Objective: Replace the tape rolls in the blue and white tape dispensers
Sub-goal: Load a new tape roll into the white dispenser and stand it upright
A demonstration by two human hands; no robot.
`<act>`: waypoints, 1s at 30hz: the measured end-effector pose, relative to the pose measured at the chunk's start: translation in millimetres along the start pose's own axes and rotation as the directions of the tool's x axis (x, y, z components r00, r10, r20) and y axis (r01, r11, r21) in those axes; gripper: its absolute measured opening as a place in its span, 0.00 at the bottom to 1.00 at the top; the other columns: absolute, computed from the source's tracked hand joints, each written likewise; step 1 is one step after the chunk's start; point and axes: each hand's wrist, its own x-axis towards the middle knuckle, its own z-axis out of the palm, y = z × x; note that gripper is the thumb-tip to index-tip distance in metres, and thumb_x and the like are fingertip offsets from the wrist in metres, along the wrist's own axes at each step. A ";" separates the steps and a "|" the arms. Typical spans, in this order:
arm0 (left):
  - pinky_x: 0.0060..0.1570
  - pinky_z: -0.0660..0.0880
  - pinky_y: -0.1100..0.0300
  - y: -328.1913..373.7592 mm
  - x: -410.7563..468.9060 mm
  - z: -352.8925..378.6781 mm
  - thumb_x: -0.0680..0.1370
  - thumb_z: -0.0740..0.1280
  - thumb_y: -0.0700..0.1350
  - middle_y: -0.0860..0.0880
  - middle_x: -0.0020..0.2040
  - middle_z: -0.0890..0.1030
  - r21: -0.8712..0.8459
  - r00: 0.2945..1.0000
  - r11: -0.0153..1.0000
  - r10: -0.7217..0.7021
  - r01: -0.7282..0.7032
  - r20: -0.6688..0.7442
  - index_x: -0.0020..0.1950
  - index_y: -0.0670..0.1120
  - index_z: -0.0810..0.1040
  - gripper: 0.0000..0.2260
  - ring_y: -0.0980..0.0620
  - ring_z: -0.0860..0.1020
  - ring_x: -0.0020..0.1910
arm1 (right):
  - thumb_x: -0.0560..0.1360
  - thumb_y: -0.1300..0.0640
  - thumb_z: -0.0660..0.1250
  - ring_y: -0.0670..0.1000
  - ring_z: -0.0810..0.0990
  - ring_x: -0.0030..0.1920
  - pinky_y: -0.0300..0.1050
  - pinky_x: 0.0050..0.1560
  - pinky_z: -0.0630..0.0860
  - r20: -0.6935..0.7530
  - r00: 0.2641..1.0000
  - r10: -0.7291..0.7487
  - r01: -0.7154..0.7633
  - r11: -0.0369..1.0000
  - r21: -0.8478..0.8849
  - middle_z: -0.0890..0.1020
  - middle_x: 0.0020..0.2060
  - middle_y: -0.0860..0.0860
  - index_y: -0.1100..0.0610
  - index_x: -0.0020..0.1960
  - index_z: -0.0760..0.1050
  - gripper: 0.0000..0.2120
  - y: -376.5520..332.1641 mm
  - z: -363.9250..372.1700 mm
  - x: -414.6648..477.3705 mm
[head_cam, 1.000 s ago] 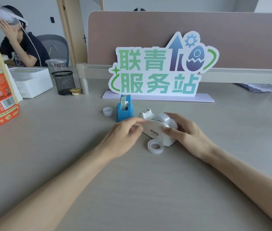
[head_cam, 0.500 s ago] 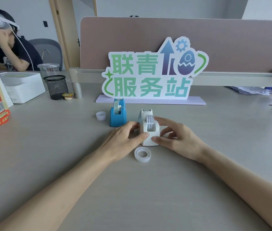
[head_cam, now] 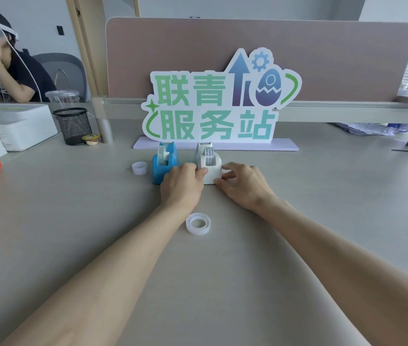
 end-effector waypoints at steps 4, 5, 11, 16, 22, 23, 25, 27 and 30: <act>0.38 0.71 0.52 2.9 -2.9 -0.5 0.79 0.60 0.55 0.40 0.42 0.82 -0.017 0.998 0.999 -0.033 0.034 0.047 0.39 0.43 0.74 0.18 0.35 0.77 0.46 | 0.77 0.50 0.61 0.60 0.79 0.58 0.49 0.55 0.75 0.009 0.999 -0.040 0.040 0.999 -0.014 0.86 0.52 0.53 0.57 0.57 0.75 0.14 -6.5 -2.8 -14.8; 0.39 0.73 0.52 -0.9 -4.3 -2.6 0.79 0.61 0.53 0.42 0.42 0.83 -0.069 0.996 0.997 -0.021 0.027 0.089 0.40 0.43 0.75 0.16 0.37 0.78 0.47 | 0.77 0.50 0.60 0.62 0.79 0.55 0.51 0.51 0.76 0.013 0.998 -0.067 0.068 0.997 -0.042 0.86 0.48 0.54 0.58 0.53 0.74 0.12 -6.9 -4.7 -23.8; 0.61 0.70 0.63 -48.4 -28.8 -37.8 0.79 0.62 0.42 0.55 0.60 0.82 -0.294 0.947 0.954 0.146 -0.058 0.287 0.62 0.49 0.78 0.13 0.59 0.77 0.61 | 0.80 0.43 0.53 0.58 0.78 0.53 0.50 0.51 0.74 0.100 0.938 -0.331 0.341 0.934 -0.106 0.82 0.49 0.52 0.55 0.58 0.74 0.19 -14.0 -26.9 -101.4; 0.63 0.72 0.59 -58.4 -37.7 -49.3 0.79 0.61 0.43 0.57 0.61 0.81 -0.136 0.954 0.979 0.179 -0.149 0.241 0.61 0.52 0.79 0.13 0.56 0.77 0.62 | 0.73 0.33 0.62 0.49 0.76 0.62 0.47 0.61 0.73 0.188 0.907 -0.377 0.402 0.908 -0.118 0.80 0.61 0.48 0.51 0.70 0.68 0.32 -25.9 -23.9 -102.6; 0.62 0.72 0.54 -54.6 -39.1 -51.0 0.79 0.60 0.43 0.57 0.61 0.81 -0.061 0.947 0.974 0.226 -0.217 0.231 0.60 0.52 0.80 0.13 0.53 0.77 0.63 | 0.74 0.43 0.67 0.51 0.78 0.59 0.46 0.57 0.75 0.099 0.898 -0.429 0.438 0.894 -0.097 0.82 0.57 0.48 0.52 0.68 0.71 0.25 -25.6 -14.5 -91.5; 0.62 0.73 0.53 -54.8 -38.8 -50.8 0.79 0.60 0.43 0.56 0.61 0.81 -0.054 0.947 0.975 0.224 -0.218 0.231 0.60 0.52 0.80 0.13 0.53 0.77 0.63 | 0.73 0.44 0.67 0.52 0.79 0.58 0.47 0.56 0.75 0.044 0.915 -0.400 0.402 0.910 -0.100 0.82 0.56 0.48 0.52 0.67 0.71 0.25 -23.0 -15.0 -88.9; 0.61 0.73 0.53 -54.7 -38.9 -50.5 0.79 0.60 0.43 0.56 0.61 0.81 -0.040 0.945 0.974 0.227 -0.224 0.236 0.60 0.53 0.80 0.13 0.52 0.77 0.63 | 0.73 0.45 0.67 0.53 0.79 0.57 0.49 0.54 0.76 -0.071 0.945 -0.320 0.311 0.944 -0.113 0.82 0.55 0.48 0.52 0.66 0.71 0.24 -14.2 -16.9 -79.4; 0.61 0.73 0.53 -55.1 -38.5 -51.1 0.79 0.59 0.44 0.57 0.61 0.81 -0.022 0.939 0.972 0.233 -0.235 0.254 0.60 0.53 0.79 0.14 0.52 0.77 0.63 | 0.74 0.46 0.66 0.55 0.79 0.58 0.50 0.53 0.76 -0.130 0.969 -0.212 0.192 0.970 -0.148 0.82 0.56 0.50 0.53 0.67 0.68 0.24 -0.6 -20.3 -62.7; 0.61 0.73 0.53 -56.6 -36.6 -53.6 0.79 0.59 0.44 0.57 0.61 0.81 -0.017 0.932 0.969 0.240 -0.245 0.271 0.60 0.54 0.79 0.14 0.53 0.77 0.62 | 0.74 0.49 0.63 0.61 0.77 0.60 0.52 0.54 0.75 -0.114 0.992 -0.050 0.027 0.980 -0.199 0.81 0.60 0.56 0.56 0.69 0.63 0.26 13.2 -20.1 -31.8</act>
